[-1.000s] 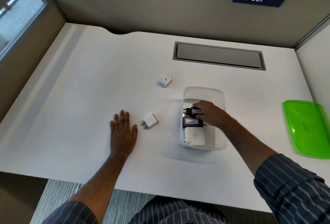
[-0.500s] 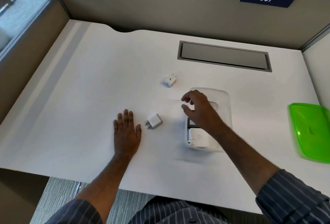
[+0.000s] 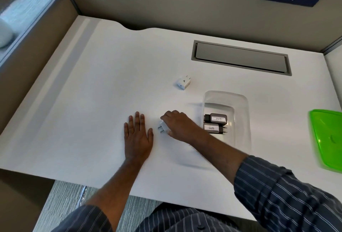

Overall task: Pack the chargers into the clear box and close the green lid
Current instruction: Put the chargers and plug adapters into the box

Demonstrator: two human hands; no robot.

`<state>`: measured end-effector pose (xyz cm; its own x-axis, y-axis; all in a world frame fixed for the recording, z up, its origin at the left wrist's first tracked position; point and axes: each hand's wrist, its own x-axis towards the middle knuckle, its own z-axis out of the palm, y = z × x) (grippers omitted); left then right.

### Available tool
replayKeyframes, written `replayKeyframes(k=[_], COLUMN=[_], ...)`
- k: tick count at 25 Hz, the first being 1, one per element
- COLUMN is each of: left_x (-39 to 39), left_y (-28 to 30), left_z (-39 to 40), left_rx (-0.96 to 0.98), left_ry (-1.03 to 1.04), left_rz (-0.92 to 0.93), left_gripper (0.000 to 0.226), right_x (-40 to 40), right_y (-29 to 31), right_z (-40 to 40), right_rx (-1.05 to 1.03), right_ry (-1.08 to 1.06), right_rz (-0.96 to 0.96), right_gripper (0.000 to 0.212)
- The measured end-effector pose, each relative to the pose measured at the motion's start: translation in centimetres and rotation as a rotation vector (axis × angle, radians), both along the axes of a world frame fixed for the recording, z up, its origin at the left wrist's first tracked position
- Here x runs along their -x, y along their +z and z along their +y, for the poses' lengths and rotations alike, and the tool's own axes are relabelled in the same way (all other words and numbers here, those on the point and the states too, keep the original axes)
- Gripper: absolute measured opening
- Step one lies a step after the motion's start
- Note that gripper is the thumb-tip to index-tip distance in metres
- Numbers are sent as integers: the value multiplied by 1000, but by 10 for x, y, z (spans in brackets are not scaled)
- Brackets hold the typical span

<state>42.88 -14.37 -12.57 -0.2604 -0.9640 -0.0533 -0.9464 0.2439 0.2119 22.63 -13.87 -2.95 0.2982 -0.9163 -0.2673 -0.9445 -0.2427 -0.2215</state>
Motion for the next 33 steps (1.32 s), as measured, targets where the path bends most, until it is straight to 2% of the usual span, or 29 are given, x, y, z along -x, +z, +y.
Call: replayKeyframes(k=[10, 18, 25, 33], left_x=[-1, -1, 1, 29], left_y=[-2, 2, 7, 19], left_z=[-1, 1, 0, -4], left_rx=[-1, -21, -49, -84], left_ry=[8, 10, 2, -75], left_rz=[26, 26, 55, 72], left_gripper=[67, 68, 73, 74], right_x=[-4, 14, 67, 130], right_y=[-10, 36, 69, 57], right_z=[4, 17, 43, 64], right_rx=[12, 181, 256, 151], right_ry=[-63, -175, -418, -637], right_rz=[44, -68, -191, -199], right_gripper=[34, 39, 43, 47])
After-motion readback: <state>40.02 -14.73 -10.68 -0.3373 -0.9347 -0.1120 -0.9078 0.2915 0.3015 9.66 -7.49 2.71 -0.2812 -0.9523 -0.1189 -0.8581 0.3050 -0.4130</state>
